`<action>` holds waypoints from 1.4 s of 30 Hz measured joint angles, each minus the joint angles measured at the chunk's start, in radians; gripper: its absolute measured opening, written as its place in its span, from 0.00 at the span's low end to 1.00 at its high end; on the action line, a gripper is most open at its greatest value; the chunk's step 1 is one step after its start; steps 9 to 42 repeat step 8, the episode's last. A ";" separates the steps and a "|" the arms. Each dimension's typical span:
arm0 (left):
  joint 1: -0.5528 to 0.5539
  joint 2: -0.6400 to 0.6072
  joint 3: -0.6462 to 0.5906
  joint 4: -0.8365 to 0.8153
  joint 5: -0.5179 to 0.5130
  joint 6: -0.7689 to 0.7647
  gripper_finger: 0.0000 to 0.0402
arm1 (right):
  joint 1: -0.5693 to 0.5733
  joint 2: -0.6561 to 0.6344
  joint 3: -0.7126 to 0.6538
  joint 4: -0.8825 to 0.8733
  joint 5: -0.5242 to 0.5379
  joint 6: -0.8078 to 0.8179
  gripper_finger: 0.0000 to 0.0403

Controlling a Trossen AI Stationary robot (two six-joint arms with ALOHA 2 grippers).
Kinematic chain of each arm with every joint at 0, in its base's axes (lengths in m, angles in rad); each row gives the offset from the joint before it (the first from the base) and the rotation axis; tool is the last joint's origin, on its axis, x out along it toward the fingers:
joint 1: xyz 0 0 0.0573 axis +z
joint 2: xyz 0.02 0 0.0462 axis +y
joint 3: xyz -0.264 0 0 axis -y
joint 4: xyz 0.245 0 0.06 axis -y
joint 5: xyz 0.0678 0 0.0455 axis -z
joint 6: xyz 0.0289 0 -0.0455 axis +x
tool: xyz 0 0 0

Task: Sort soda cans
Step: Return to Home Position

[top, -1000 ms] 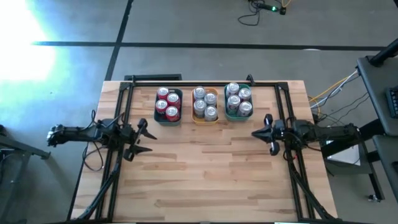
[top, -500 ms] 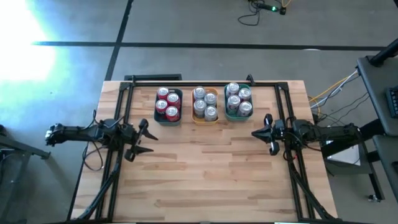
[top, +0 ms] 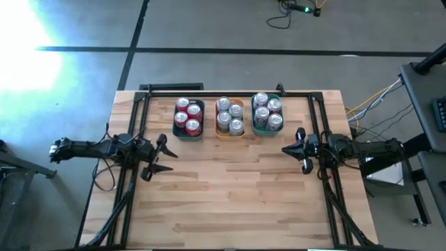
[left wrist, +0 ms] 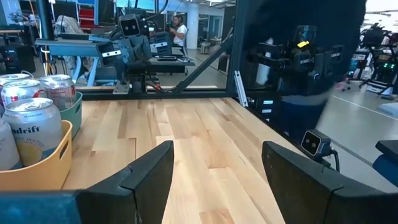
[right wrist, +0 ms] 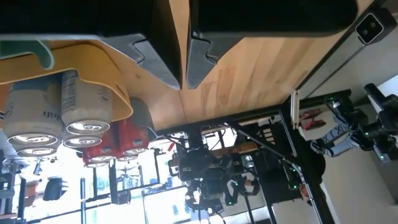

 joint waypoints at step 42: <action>0.000 0.015 0.000 0.000 0.000 0.000 0.57 | 0.000 0.000 0.000 0.000 0.000 0.000 0.04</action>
